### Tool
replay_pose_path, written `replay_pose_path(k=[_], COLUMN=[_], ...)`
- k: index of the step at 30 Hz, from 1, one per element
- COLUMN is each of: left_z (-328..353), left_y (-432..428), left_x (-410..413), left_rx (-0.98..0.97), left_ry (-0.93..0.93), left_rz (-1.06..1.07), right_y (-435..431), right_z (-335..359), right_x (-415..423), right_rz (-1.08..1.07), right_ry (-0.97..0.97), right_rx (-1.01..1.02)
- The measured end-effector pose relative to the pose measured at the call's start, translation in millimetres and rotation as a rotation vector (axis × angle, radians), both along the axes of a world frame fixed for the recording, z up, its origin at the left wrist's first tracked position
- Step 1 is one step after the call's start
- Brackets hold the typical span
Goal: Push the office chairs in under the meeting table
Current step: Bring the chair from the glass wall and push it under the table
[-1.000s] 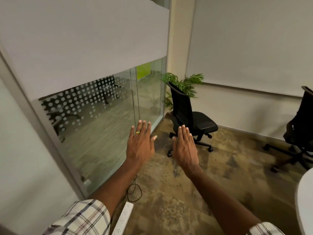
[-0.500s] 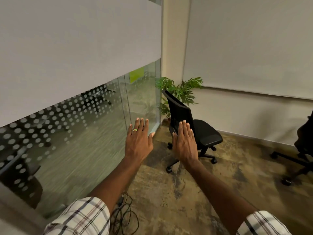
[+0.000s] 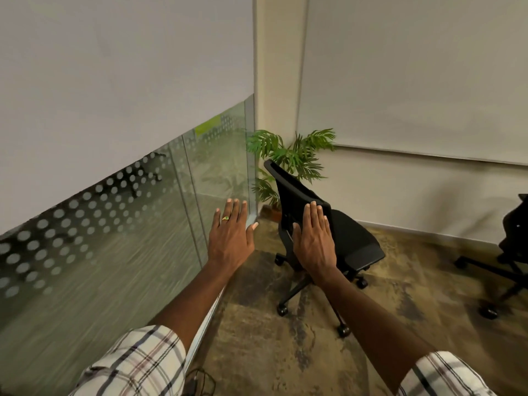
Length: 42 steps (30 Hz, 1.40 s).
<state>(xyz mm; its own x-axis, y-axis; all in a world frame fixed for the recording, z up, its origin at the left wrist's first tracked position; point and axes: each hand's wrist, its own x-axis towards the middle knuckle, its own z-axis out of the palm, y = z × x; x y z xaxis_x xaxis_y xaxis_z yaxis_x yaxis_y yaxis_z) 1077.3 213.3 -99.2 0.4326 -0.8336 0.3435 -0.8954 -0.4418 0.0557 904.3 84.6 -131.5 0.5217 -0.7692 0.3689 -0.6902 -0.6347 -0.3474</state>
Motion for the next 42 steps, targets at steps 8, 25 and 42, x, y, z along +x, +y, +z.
replay_pose_path(k=[8, 25, 42], left_z=[6.2, -24.5, -98.0], left_y=[-120.7, -391.1, -532.7], left_x=[126.8, 234.7, 313.0], left_rx=[0.014, 0.102, 0.087], left_ry=[-0.006, -0.049, 0.093], left_rz=[-0.098, -0.335, -0.969], right_y=[-94.6, -264.2, -284.6], right_z=[-2.9, -56.5, -84.3], right_x=[110.2, 200.6, 214.8], right_rz=[-0.110, -0.258, -0.518], right_ry=[0.004, 0.167, 0.233], right_rx=[0.033, 0.047, 0.088])
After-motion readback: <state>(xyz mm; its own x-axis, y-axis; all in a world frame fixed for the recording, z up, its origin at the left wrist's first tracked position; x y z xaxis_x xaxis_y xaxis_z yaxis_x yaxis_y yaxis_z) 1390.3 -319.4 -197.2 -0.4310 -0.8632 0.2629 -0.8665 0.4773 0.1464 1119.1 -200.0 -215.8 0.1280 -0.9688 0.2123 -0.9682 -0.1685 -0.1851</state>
